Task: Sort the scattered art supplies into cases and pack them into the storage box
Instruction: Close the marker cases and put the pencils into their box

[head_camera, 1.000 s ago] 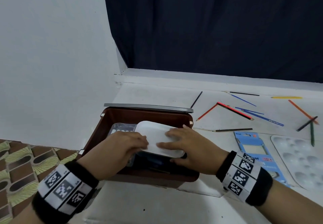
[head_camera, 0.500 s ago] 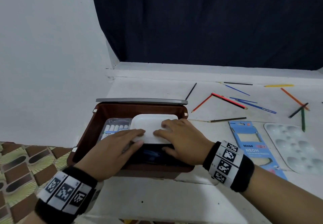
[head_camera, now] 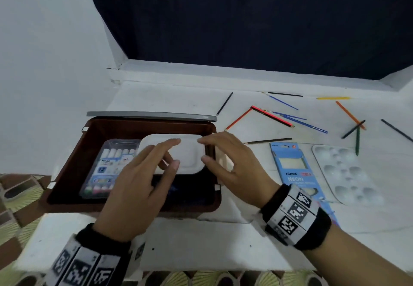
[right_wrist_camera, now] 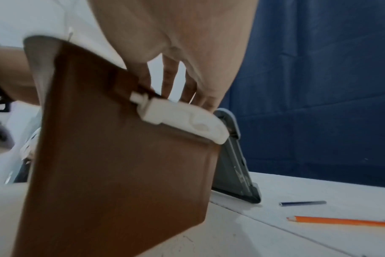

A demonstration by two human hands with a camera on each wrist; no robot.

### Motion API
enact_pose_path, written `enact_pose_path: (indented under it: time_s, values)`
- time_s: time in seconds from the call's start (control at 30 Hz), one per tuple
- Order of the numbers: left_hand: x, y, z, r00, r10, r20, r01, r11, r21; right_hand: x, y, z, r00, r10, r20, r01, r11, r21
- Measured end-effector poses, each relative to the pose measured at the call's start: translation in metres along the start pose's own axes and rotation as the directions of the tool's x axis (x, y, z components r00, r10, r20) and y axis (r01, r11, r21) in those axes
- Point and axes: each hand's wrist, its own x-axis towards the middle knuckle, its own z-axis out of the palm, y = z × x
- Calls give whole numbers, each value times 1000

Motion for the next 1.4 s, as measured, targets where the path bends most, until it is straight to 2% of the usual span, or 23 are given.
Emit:
enact_pose_path:
  time_s: [0.07, 0.17, 0.33, 0.47, 0.53, 0.6, 0.67, 0.77, 0.83, 0.9, 0.93, 1.0, 1.07, 1.13, 1.23, 1.27, 1.3, 1.4]
  values:
    - [6, 20, 9, 996, 4, -89, -11, 997, -71, -12, 4, -21, 994, 10, -105, -6, 999, 42]
    - [14, 50, 25, 989, -20, -148, -2, 989, -148, -32, 20, -57, 983, 43, -179, -35, 998, 48]
    - [28, 100, 76, 989, -51, -137, 23, 979, -202, -78, 79, -123, 974, 165, -154, -163, 986, 25]
    - [43, 130, 133, 987, -107, -119, 79, 972, -223, -122, 152, -170, 977, 207, -53, -212, 965, -155]
    - [54, 138, 161, 989, -136, -64, 120, 971, -208, -141, 186, -187, 967, 252, 31, -233, 929, -288]
    - [67, 141, 184, 984, -180, 12, 179, 966, -185, -153, 213, -202, 919, 354, 174, -241, 854, -461]
    - [83, 138, 205, 975, -204, 86, 213, 971, -112, -160, 230, -217, 834, 467, 295, -219, 769, -600]
    - [107, 118, 230, 953, -207, 220, 189, 977, 99, -161, 244, -236, 765, 512, 391, -196, 763, -616]
    - [123, 100, 241, 912, -272, 306, 206, 951, 231, -159, 252, -246, 748, 507, 427, -224, 800, -557]
    - [140, 89, 249, 861, -349, 371, 198, 900, 388, -156, 261, -255, 782, 482, 396, -274, 836, -476]
    - [148, 87, 253, 843, -371, 390, 172, 872, 458, -154, 268, -259, 815, 469, 341, -293, 841, -456]
    - [160, 85, 262, 828, -381, 410, 103, 824, 557, -147, 281, -270, 882, 431, 190, -302, 826, -476]
    - [167, 79, 268, 820, -395, 413, 59, 777, 627, -138, 292, -282, 905, 420, 62, -331, 791, -514]
    - [173, 71, 269, 812, -428, 397, 78, 753, 653, -131, 306, -297, 882, 471, 9, -379, 720, -582]
    - [178, 58, 269, 818, -433, 379, 105, 759, 642, -126, 325, -315, 751, 655, 83, -440, 590, -677]
    - [180, 54, 269, 816, -430, 387, 109, 770, 628, -126, 330, -318, 708, 696, 119, -444, 570, -692]
    - [183, 51, 269, 815, -427, 393, 119, 786, 607, -126, 334, -321, 688, 711, 144, -431, 561, -707]
    - [188, 49, 265, 830, -406, 381, 151, 823, 547, -125, 347, -320, 725, 671, 156, -343, 548, -762]
